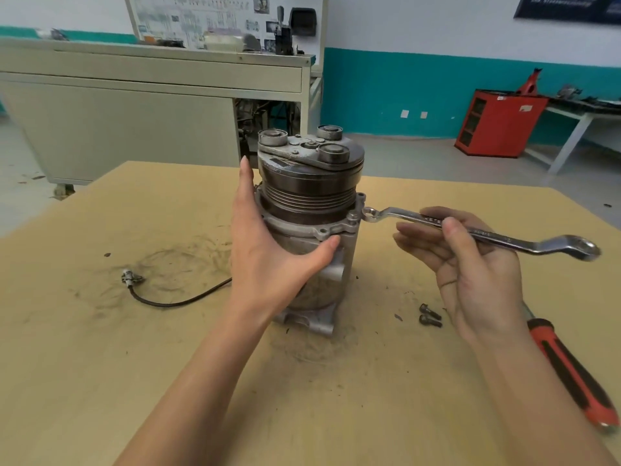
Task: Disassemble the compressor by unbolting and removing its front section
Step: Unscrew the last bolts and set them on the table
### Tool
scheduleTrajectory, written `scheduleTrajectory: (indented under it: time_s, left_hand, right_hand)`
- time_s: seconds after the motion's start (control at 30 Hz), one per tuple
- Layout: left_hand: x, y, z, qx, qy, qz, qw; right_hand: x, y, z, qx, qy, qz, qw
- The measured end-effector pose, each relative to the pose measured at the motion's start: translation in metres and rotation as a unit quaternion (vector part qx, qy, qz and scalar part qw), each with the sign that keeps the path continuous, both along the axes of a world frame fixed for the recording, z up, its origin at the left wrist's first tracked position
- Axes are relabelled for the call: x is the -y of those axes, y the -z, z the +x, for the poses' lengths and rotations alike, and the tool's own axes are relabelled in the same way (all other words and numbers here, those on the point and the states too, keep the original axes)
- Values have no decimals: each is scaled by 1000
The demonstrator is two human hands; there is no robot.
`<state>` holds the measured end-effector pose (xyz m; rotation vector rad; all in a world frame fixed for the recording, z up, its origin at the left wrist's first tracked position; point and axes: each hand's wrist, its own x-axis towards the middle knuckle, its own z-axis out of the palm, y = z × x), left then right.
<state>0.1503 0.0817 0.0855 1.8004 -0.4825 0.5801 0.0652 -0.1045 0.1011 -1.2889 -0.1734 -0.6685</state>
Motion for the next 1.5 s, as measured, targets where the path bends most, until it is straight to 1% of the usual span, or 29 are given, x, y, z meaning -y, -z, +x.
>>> scheduleTrajectory:
  time_s: [0.2, 0.33, 0.43, 0.53, 0.6, 0.7, 0.8, 0.9, 1.1, 1.2, 1.23, 1.37, 1.43, 1.5]
  left_hand:
    - [-17, -4, 10, -14, 79, -11, 997]
    - [-22, -3, 15, -19, 127, -26, 991]
    - [-20, 1, 15, -26, 116, -23, 993]
    - [-18, 3, 15, -33, 97, -18, 995]
    - [-18, 2, 15, -34, 98, -20, 994]
    - [-18, 2, 15, -31, 105, -21, 994]
    - [-18, 2, 14, -26, 108, -25, 993]
    - [-17, 3, 14, -20, 108, -27, 994]
    - [-16, 4, 15, -15, 110, -39, 993]
    - [-16, 5, 15, -13, 106, -43, 993]
    - [-16, 5, 14, -14, 106, -45, 993]
    - [-14, 5, 11, -22, 103, -49, 993]
    - [-13, 6, 9, -24, 101, -54, 993]
    - [-13, 5, 9, -27, 102, -52, 993]
  right_hand:
    - [-4, 0, -3, 11, 10, -3, 1000]
    - [-14, -5, -6, 39, 16, -25, 999]
    - [-27, -15, -8, 75, 48, -108, 990]
    - [-35, -26, -11, 98, 76, -210, 970]
    - [-37, -29, -13, 100, 107, -271, 951]
    - [-39, -27, -15, 104, 167, -354, 914]
    - [-41, -25, -17, 123, 199, -390, 891]
    - [-40, -24, -16, 131, 192, -399, 887]
    - [-37, -25, -15, 111, 115, -368, 916]
    - [-39, -22, -15, 110, 104, -367, 918]
    - [-40, -21, -15, 103, 93, -347, 927]
    - [-43, -22, -4, 38, 11, -178, 983]
    - [-37, -27, 6, -17, -37, -95, 995]
    - [-28, -32, 17, -70, -96, -23, 993]
